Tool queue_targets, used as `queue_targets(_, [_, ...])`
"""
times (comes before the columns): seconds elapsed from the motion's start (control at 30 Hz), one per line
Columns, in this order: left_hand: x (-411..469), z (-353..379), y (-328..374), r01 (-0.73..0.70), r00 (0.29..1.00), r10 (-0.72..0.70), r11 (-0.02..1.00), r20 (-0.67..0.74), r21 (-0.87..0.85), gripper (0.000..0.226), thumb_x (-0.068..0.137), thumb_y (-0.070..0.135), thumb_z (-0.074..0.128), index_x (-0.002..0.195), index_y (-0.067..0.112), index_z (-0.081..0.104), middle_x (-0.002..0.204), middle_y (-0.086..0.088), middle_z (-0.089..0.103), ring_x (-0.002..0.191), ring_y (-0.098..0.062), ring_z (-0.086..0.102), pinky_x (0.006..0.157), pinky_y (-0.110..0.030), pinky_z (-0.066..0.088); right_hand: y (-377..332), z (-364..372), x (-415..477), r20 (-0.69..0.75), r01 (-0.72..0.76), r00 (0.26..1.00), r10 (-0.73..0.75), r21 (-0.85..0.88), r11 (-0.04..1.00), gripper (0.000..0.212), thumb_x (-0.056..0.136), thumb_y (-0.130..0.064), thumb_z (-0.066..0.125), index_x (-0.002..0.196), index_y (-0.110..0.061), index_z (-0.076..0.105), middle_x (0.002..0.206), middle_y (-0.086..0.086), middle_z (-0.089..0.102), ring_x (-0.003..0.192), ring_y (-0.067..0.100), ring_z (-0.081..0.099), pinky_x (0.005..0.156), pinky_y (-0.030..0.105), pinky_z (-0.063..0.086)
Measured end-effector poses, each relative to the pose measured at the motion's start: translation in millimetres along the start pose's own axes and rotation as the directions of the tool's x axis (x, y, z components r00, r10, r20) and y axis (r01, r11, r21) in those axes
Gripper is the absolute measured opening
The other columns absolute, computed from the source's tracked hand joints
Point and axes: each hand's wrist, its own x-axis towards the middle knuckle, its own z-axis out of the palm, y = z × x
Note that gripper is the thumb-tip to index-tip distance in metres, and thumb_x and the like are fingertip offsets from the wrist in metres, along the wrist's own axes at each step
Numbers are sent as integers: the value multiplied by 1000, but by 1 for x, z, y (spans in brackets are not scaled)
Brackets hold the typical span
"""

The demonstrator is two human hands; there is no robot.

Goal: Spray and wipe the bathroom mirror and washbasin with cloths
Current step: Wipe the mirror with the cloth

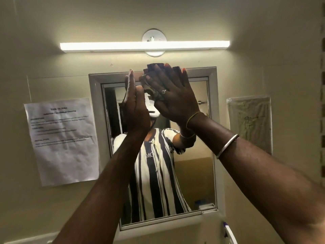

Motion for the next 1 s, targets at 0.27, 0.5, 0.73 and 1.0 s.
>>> queue_targets(0.27, [-7, 34, -10, -166, 986, 159, 966, 50, 200, 48, 111, 27, 41, 156, 10, 41, 155, -11, 51, 104, 3, 67, 93, -20, 56, 35, -4, -22, -31, -78, 996, 78, 2, 997, 58, 103, -52, 38, 156, -30, 40, 167, 8, 28, 157, 34, 16, 122, 65, 13])
queue_targets(0.5, [-17, 66, -16, -141, 986, 140, 990, 93, 3, 52, 110, 26, 37, 159, 10, 34, 146, -32, 52, 123, -49, 60, 95, -66, 52, 59, -13, -35, -21, -109, 994, 108, -18, 994, 65, 103, -57, 23, 157, -25, 40, 167, 9, 29, 157, 35, 17, 121, 64, 15])
queue_targets(0.73, [-35, 86, -5, -147, 982, 157, 985, 109, -95, 49, 109, 11, 41, 157, 2, 36, 152, 2, 52, 75, -2, 65, 66, -28, 52, 57, -7, -39, -54, -276, 961, 272, -78, 958, 64, 101, -55, 43, 157, -26, 38, 168, 8, 28, 158, 31, 15, 123, 60, 13])
queue_targets(1.0, [-39, 85, -4, -127, 978, 142, 987, 152, -99, 50, 107, 11, 40, 155, -1, 35, 161, -17, 41, 151, -33, 38, 121, -56, 34, 65, -9, -55, -82, -418, 903, 422, 57, 907, 67, 97, -41, 54, 158, -17, 38, 167, 11, 28, 157, 32, 17, 124, 56, 17])
